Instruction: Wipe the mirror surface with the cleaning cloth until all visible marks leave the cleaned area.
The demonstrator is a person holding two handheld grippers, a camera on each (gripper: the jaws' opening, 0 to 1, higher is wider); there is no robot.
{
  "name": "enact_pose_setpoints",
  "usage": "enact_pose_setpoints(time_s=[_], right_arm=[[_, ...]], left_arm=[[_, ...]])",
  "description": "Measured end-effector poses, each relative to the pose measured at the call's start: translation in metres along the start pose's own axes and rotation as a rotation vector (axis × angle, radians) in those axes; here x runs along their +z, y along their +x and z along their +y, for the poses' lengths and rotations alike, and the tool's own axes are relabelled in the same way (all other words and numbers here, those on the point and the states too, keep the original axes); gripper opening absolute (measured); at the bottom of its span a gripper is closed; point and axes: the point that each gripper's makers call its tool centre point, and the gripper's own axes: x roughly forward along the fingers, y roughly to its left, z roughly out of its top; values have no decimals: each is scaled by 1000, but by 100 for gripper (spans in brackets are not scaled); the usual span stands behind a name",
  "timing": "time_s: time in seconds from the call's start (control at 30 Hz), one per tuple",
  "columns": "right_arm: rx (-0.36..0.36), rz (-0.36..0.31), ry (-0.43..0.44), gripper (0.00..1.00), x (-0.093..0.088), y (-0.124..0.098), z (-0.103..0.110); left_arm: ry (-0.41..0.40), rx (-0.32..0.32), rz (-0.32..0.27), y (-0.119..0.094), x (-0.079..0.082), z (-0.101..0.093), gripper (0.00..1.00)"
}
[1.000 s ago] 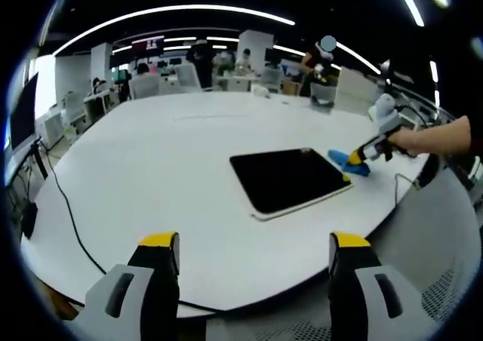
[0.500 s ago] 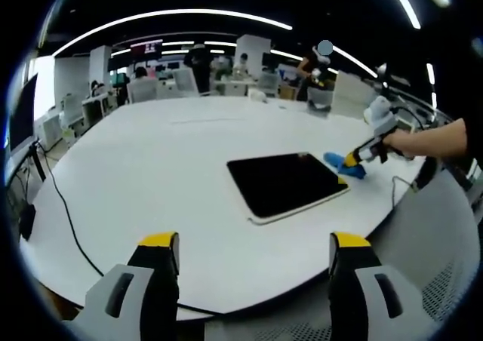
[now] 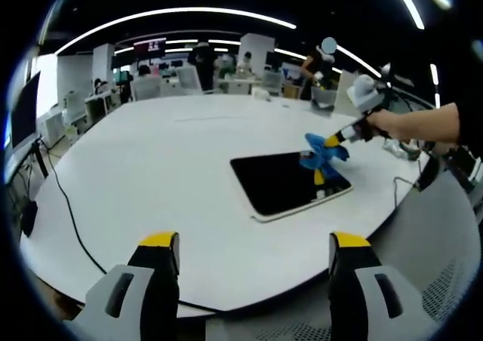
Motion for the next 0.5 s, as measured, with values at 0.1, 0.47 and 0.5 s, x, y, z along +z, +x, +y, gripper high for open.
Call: enact_pose_setpoints(time_s=[0.1,0.47,0.5], right_arm=[[4,13,3,3,-1,8,4],[-9,50,-1,3,-6,16,5],[-8,51,-2,3,-6,17,6]], left_arm=[[0,0,0,0,0,0,81],[-1,1,-2,0,0,1,81],[-1,0,-2,0,0,1,81]])
